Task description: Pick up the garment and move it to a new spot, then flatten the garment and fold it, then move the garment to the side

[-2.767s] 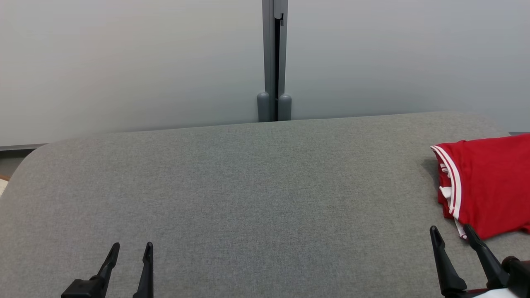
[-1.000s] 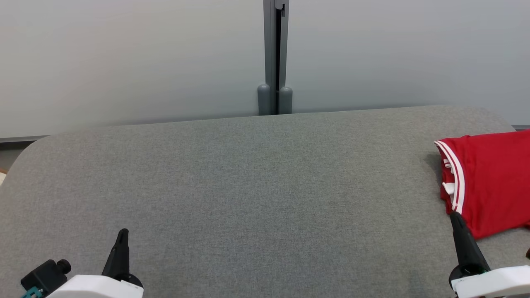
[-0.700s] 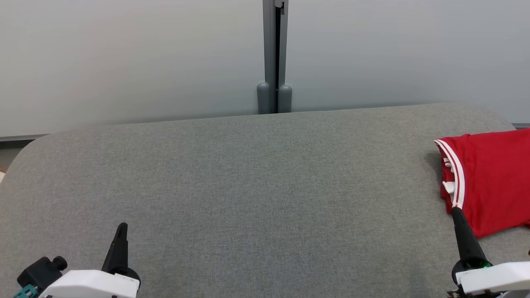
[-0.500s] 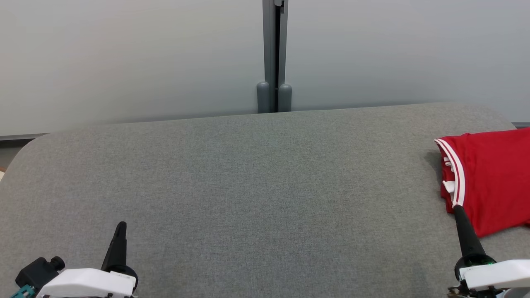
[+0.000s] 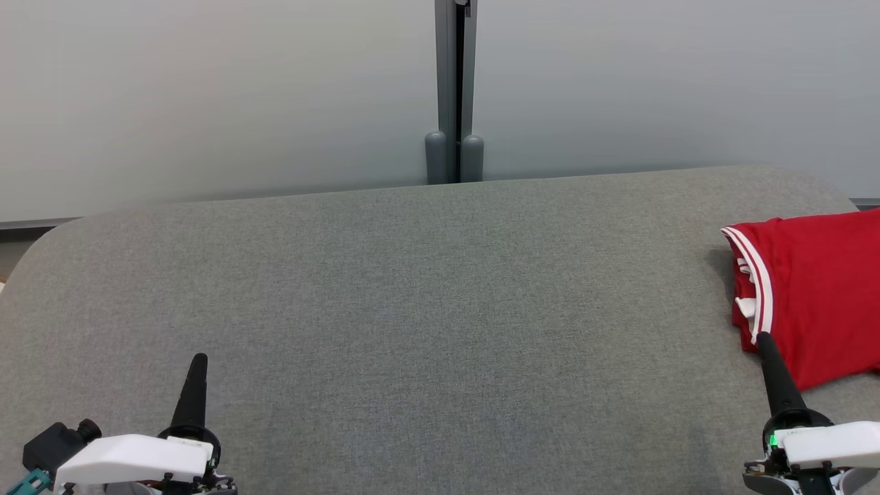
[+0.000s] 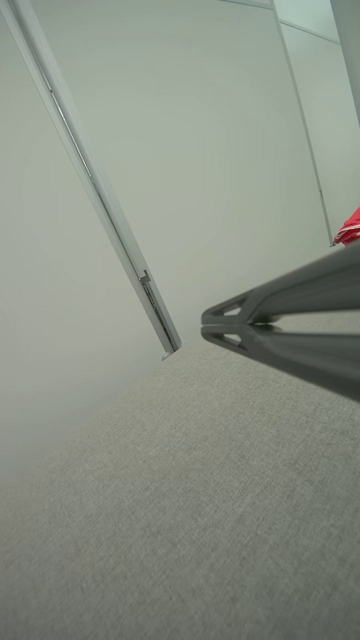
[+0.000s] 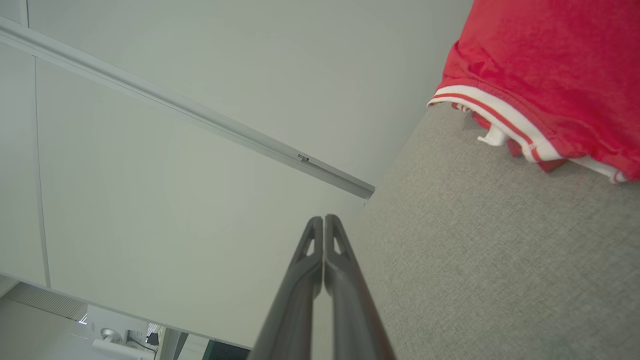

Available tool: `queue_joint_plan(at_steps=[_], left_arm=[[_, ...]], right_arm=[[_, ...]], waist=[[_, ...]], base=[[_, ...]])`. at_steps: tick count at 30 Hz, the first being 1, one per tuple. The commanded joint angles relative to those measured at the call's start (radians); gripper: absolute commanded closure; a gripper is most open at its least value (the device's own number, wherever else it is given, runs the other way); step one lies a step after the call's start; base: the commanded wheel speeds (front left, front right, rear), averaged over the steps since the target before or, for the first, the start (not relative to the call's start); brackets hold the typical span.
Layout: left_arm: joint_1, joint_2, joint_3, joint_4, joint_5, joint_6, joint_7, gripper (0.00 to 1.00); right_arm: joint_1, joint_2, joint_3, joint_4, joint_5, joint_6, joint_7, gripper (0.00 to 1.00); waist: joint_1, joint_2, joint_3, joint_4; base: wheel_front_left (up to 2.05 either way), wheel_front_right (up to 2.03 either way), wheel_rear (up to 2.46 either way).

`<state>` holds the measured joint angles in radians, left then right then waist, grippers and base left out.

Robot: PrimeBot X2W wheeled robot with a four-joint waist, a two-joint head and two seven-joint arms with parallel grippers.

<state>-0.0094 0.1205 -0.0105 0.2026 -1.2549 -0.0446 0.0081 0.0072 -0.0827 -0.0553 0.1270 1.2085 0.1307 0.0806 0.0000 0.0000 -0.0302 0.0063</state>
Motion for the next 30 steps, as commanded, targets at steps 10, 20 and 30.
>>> queue_joint_plan(at_steps=[10,20,30], left_arm=[[-0.045,-0.010,0.033,0.006,-0.093,-0.028,0.023,1.00],[-0.061,-0.023,0.056,0.015,-0.163,-0.044,0.042,1.00],[-0.074,-0.035,0.075,0.023,-0.223,-0.057,0.061,1.00]], right_arm=[[-0.042,0.002,-0.014,0.026,0.105,0.000,0.007,1.00],[-0.062,0.007,-0.021,0.049,0.187,0.000,0.011,1.00],[-0.079,0.011,-0.028,0.071,0.254,0.000,0.014,1.00]], waist=[[0.0000,0.0000,0.006,-0.001],[0.0000,0.0000,0.012,-0.002],[0.0000,0.0000,0.018,-0.003]], base=[[0.00,0.00,0.00],[0.00,0.00,0.00],[0.00,0.00,0.00]])
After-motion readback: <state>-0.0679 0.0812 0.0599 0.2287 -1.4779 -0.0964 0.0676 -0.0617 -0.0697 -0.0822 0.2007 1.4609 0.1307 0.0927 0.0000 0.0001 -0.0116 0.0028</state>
